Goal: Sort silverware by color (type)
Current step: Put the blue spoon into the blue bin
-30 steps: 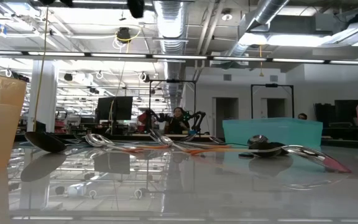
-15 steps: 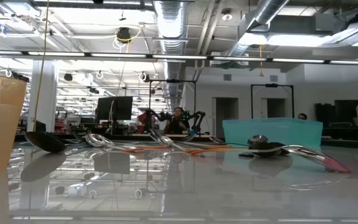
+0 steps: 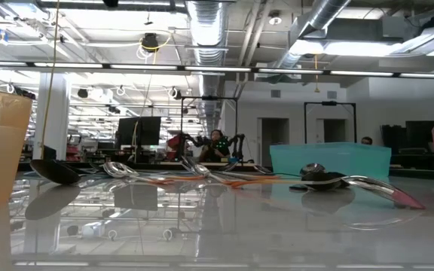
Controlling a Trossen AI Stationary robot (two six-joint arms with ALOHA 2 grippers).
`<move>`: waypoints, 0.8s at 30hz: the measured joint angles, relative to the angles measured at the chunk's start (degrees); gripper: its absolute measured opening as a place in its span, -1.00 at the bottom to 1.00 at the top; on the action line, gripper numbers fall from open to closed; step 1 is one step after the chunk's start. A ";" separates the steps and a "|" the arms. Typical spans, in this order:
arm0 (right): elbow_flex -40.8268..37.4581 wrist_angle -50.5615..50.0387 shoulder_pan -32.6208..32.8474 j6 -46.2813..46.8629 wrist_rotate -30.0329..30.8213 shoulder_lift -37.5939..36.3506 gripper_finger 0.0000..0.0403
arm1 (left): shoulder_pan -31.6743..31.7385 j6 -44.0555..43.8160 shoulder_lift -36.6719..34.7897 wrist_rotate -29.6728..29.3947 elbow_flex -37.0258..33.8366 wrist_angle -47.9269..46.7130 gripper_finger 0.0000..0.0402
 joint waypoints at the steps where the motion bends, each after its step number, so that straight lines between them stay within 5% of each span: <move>1: -1.89 1.92 -0.89 0.69 -1.72 -0.79 -0.60 | 0.00 -0.44 0.02 0.12 0.00 -0.23 -0.12; 13: -23.51 29.37 -6.90 12.45 -2.86 -13.37 -0.60 | 0.00 -1.69 -4.59 -1.84 -9.27 6.93 -0.12; 24: -25.70 27.49 -6.77 13.51 -2.77 -16.43 -0.60 | -0.01 -4.77 -10.48 -7.22 -18.42 11.48 -0.12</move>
